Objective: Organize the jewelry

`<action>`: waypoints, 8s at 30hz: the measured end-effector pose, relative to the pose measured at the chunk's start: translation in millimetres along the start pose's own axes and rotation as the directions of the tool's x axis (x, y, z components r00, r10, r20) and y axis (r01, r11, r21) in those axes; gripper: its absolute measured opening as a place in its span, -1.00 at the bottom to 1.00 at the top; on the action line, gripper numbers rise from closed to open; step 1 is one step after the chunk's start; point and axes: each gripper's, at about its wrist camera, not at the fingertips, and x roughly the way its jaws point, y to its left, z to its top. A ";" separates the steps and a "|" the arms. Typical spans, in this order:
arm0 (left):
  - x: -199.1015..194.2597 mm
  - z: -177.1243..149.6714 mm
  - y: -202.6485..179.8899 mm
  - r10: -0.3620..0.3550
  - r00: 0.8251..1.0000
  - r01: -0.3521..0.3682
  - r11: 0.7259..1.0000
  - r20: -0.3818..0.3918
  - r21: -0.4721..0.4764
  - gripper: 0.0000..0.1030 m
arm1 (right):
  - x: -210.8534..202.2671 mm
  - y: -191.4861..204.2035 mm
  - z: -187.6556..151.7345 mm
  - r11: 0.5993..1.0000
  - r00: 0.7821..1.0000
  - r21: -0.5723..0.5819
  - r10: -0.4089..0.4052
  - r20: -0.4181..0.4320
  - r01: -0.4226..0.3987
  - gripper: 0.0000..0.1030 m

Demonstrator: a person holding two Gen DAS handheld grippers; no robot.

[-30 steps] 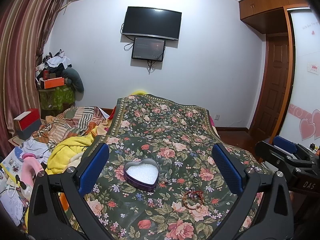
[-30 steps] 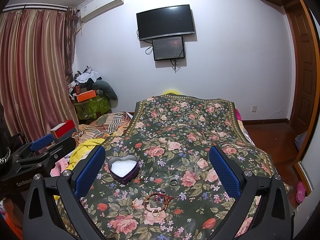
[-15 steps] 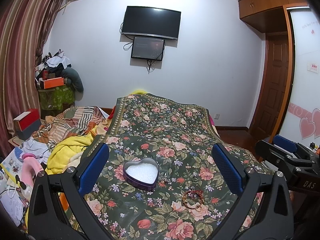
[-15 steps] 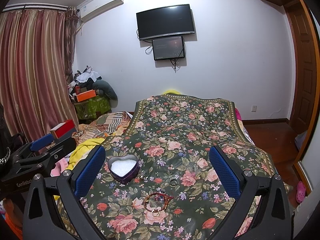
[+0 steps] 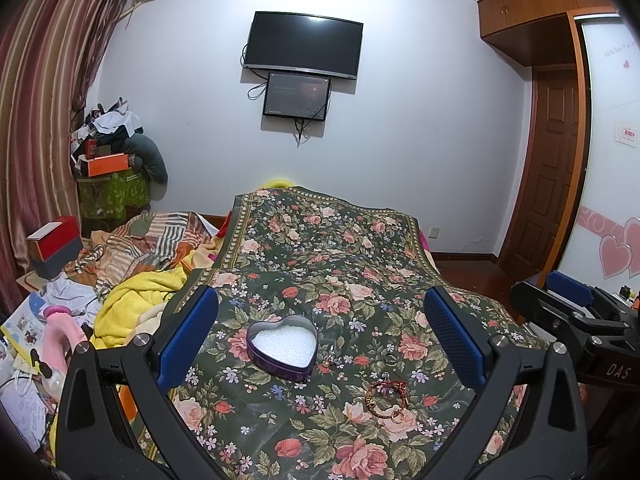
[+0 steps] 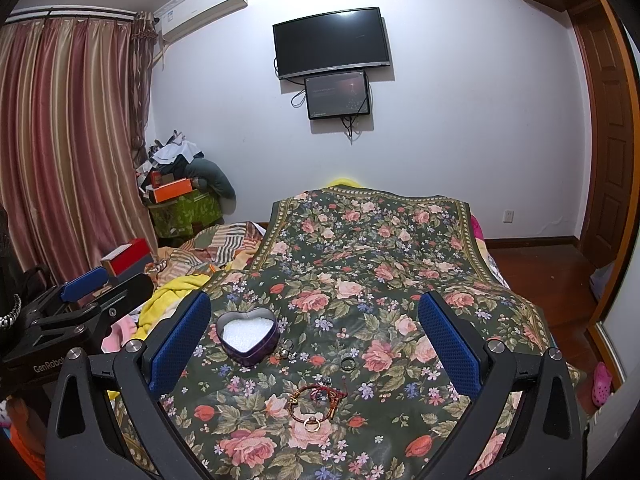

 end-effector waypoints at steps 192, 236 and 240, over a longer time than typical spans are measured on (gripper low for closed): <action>121.8 -112.4 13.2 -0.077 0.818 0.109 0.994 -0.569 0.022 -0.81 | 129.4 -12.0 -111.6 0.990 0.795 0.004 0.113 -0.596 -0.138 -0.63; 76.9 -28.3 -10.0 -0.172 0.918 0.212 0.974 -0.358 0.074 -0.81 | 112.0 -20.7 -62.5 0.991 0.897 0.028 0.130 -0.423 -0.130 -0.67; 80.7 -23.2 -0.4 -0.174 0.920 0.206 0.977 -0.351 0.056 -0.81 | 114.2 -21.9 -61.3 0.991 0.898 0.032 0.133 -0.420 -0.131 -0.67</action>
